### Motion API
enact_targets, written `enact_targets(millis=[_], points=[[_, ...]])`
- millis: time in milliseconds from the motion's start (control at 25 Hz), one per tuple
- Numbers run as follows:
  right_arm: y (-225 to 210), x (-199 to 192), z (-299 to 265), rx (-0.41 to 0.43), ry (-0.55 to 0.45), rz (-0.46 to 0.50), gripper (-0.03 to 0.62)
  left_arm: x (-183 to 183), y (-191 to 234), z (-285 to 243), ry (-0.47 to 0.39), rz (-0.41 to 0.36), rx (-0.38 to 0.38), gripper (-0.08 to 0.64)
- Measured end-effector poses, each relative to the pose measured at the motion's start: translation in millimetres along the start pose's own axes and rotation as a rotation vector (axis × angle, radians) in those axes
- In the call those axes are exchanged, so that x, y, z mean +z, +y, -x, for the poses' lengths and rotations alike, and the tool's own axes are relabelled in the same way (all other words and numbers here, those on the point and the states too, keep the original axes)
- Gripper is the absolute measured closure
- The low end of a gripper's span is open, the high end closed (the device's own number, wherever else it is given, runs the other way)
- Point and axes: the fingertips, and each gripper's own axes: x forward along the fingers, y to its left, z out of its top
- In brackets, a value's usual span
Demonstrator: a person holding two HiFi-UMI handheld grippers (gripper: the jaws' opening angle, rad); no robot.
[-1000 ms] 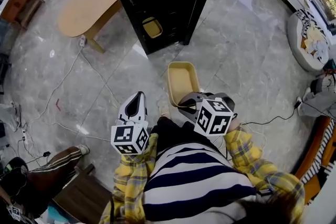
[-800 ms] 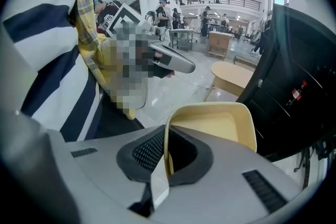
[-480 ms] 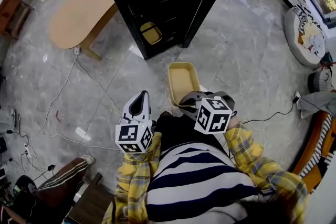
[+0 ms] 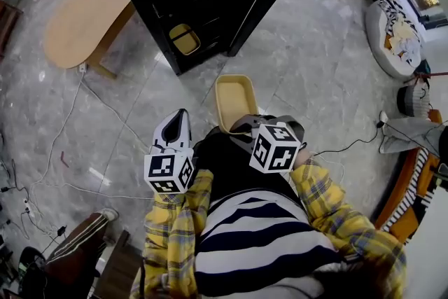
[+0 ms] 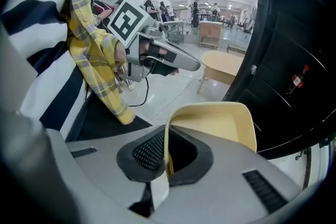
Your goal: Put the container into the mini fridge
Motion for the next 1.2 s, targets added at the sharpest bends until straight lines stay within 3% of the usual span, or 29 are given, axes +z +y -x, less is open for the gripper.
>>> enact_targets(millis=[320,760,1200], points=[[-51,-15,-6,0.012,-0.030,0.028,0.563,-7,-7,-23,0.016,0.016,0.047,0.551],[-126,-46,-32,0.069,0.032,0.181,0.563,-14,2,-84,-0.008,0.086,0.159,0.551],[-199,-70,-67,0.027,0.080,0.285,0.563,-36,17,-141,0.018,0.084,0.200,0.551]])
